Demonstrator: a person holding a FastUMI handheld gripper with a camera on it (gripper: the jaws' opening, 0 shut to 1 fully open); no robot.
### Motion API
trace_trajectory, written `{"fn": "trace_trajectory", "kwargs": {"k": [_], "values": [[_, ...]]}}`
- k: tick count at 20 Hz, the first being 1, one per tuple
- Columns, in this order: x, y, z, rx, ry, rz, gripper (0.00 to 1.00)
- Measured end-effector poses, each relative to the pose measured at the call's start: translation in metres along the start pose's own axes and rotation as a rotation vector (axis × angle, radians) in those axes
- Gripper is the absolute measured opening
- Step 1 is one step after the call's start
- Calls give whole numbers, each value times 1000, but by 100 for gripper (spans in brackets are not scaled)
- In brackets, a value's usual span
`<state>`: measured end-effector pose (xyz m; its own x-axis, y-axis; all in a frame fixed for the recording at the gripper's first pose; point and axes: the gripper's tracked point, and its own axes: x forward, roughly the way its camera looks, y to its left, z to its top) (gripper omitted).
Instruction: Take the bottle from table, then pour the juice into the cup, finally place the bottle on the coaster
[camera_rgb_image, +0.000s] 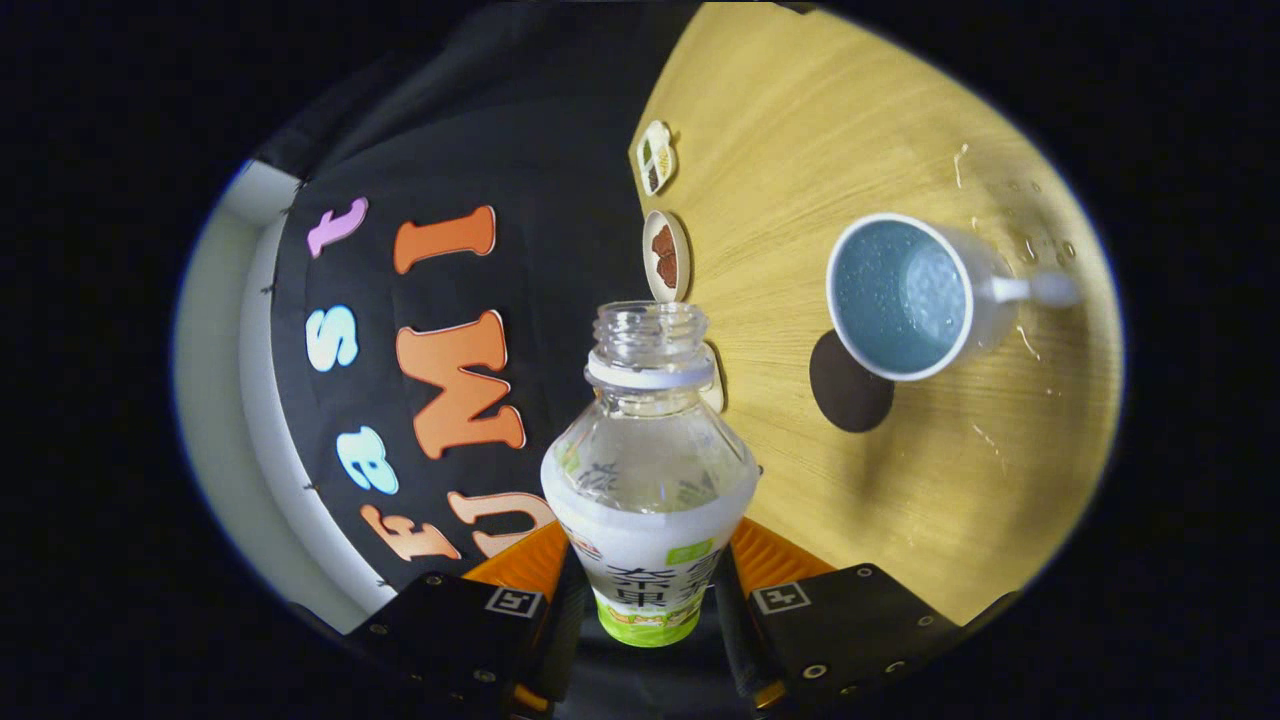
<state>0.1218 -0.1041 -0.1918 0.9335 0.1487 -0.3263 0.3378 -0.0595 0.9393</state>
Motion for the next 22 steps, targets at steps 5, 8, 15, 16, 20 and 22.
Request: {"fn": "trace_trajectory", "kwargs": {"k": [5, 8, 15, 16, 20, 22], "values": [[-1, 10, 7, -306, -65, -17, 61], [-1, 15, 12, -550, -113, -57, 62], [8, 46, 15, -1030, -250, -101, 62], [8, 45, 19, -1085, -268, -128, 62], [7, 44, 34, -1315, -380, -264, 62], [18, 37, 41, -1395, -406, -334, 62]]}}
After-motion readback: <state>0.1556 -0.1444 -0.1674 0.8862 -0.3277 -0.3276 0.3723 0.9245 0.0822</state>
